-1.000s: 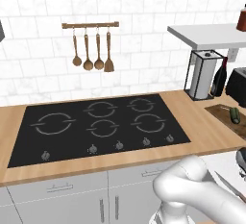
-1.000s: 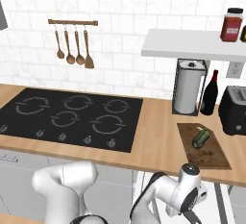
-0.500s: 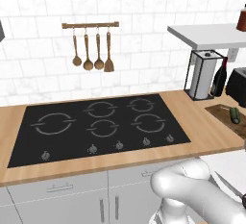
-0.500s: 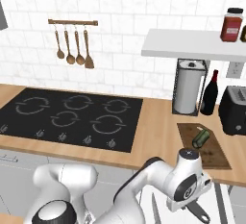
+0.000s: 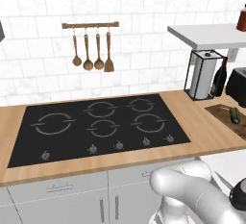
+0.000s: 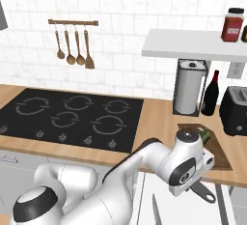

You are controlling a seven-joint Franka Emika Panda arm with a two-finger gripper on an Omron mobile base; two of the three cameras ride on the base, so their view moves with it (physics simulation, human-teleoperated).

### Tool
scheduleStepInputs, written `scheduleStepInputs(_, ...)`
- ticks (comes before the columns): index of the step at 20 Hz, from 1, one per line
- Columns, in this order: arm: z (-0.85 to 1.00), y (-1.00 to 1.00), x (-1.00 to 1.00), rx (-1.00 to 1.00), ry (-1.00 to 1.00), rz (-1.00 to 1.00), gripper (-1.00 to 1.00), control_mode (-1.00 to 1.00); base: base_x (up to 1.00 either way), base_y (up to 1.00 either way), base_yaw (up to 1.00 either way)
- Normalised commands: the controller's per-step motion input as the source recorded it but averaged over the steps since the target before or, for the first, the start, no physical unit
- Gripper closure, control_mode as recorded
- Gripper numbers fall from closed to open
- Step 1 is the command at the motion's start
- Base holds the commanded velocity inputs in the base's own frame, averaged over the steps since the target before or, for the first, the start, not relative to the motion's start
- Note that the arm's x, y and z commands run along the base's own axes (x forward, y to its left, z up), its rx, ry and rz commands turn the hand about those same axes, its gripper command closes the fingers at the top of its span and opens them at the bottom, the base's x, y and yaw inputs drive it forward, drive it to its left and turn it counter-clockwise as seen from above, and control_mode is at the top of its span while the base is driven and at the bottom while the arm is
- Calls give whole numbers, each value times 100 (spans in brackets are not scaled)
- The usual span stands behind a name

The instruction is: Place the appropriate cutting tool for cutting the cucumber skin on the cutting board.

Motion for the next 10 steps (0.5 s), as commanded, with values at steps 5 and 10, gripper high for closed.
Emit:
scheduleStepInputs(5,19,-13,75,1,-5,13,100,-100,0,0,0)
scheduleStepInputs(10,1,-14,73,2,-7,14,100,-100,0,0,0)
